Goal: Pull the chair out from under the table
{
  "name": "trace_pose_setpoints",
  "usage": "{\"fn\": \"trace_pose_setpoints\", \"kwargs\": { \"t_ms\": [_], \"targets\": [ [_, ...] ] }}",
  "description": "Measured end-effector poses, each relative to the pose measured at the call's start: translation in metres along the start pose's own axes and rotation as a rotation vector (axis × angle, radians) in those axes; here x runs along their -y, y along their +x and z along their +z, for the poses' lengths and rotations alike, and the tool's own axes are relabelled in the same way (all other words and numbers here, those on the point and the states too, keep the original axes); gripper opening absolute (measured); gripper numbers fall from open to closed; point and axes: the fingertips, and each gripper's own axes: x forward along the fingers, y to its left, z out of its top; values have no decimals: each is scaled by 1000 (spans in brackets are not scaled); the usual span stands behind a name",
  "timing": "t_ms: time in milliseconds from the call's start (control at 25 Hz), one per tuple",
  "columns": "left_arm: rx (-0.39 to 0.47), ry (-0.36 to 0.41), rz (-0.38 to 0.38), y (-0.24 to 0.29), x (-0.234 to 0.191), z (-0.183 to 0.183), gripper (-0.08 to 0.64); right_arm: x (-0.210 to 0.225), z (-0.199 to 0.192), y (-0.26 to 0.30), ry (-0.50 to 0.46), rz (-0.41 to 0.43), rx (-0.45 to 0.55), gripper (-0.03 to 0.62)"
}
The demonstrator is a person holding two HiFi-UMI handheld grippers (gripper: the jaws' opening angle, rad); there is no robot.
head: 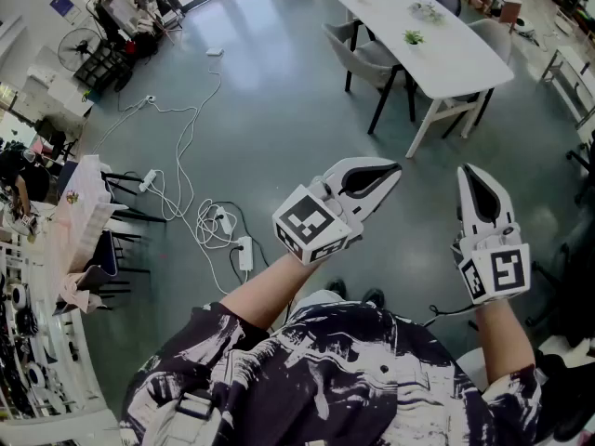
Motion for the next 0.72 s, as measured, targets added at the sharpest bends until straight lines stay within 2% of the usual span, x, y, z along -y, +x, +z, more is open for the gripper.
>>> {"fn": "trace_pose_setpoints", "kwargs": {
  "t_ms": [440, 600, 640, 680, 720],
  "targets": [
    [-2, -6, -5, 3, 3, -1, 3, 1, 0, -2, -12, 7, -4, 0],
    [36, 16, -25, 1, 7, 6, 5, -1, 8, 1, 18, 28, 60, 3],
    [57, 36, -28, 1, 7, 10, 11, -3, 11, 3, 32, 53, 85, 242],
    [78, 54, -31, 2, 7, 15, 215, -6, 14, 6, 36, 78, 105, 466],
    [94, 68, -36, 2, 7, 19, 411, -8, 16, 8, 26, 98, 116, 516]
  ]
}}
